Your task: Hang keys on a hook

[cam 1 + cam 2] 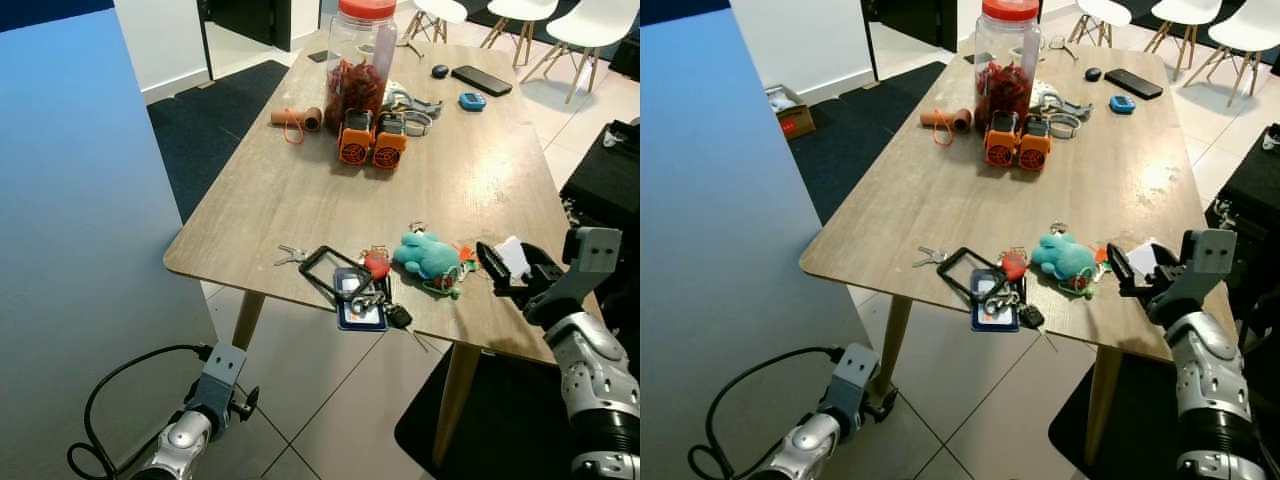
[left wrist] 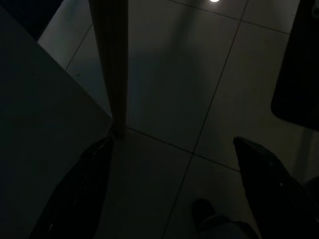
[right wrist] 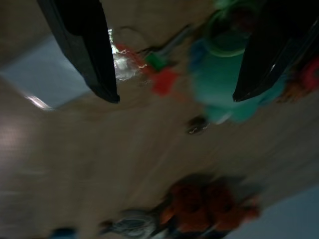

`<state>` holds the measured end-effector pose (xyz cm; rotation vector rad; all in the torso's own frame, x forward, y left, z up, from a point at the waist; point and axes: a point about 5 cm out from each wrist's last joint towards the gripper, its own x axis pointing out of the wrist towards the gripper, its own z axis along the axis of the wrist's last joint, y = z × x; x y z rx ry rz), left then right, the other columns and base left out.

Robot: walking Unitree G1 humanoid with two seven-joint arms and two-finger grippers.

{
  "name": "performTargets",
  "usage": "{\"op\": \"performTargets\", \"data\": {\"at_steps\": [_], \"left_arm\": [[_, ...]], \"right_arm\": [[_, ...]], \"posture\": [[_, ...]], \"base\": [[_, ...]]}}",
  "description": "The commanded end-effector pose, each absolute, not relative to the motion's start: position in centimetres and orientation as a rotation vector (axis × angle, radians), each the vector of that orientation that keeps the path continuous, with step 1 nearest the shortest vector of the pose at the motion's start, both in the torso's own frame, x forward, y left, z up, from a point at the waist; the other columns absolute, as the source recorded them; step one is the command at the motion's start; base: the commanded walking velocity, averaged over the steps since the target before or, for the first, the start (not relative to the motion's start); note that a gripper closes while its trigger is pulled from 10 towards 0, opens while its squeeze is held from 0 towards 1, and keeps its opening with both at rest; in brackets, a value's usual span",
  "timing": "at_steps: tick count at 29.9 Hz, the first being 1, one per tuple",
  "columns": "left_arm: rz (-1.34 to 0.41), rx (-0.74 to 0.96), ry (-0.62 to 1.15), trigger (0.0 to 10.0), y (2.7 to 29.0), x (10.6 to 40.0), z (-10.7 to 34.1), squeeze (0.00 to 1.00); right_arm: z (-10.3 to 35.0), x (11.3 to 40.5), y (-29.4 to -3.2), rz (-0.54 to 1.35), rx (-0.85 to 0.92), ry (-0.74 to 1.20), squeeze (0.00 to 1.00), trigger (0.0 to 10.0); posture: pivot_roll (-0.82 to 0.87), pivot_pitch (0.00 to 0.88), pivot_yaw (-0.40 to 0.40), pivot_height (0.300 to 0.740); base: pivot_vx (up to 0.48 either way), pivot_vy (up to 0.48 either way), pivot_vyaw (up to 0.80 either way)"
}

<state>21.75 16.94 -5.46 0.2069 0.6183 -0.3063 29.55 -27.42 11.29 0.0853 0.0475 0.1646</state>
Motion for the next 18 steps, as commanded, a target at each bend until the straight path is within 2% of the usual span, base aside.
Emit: {"op": "performTargets", "data": {"at_steps": [1, 10, 18], "left_arm": [[-0.314, 0.221, 0.619, 10.0, 17.0, 21.5, -5.6, 0.00], [-0.313, 0.221, 0.619, 10.0, 17.1, 21.4, -5.6, 0.00], [-0.313, 0.222, 0.622, 10.0, 17.2, 21.2, -5.7, 0.00]], "right_arm": [[10.7, 29.4, -26.4, 0.217, 0.036, 0.078, 0.00, 10.0], [9.8, 29.4, -24.4, 0.304, 0.011, 0.109, 0.00, 10.0], [8.9, 28.6, -24.4, 0.349, -0.015, 0.162, 0.00, 10.0]], "posture": [[0.07, 0.049, -0.027, 0.740], [0.07, 0.047, -0.030, 0.740], [0.07, 0.038, -0.029, 0.740]], "base": [[0.000, 0.000, 0.00], [0.000, 0.000, 0.00], [0.000, 0.000, 0.00]]}}
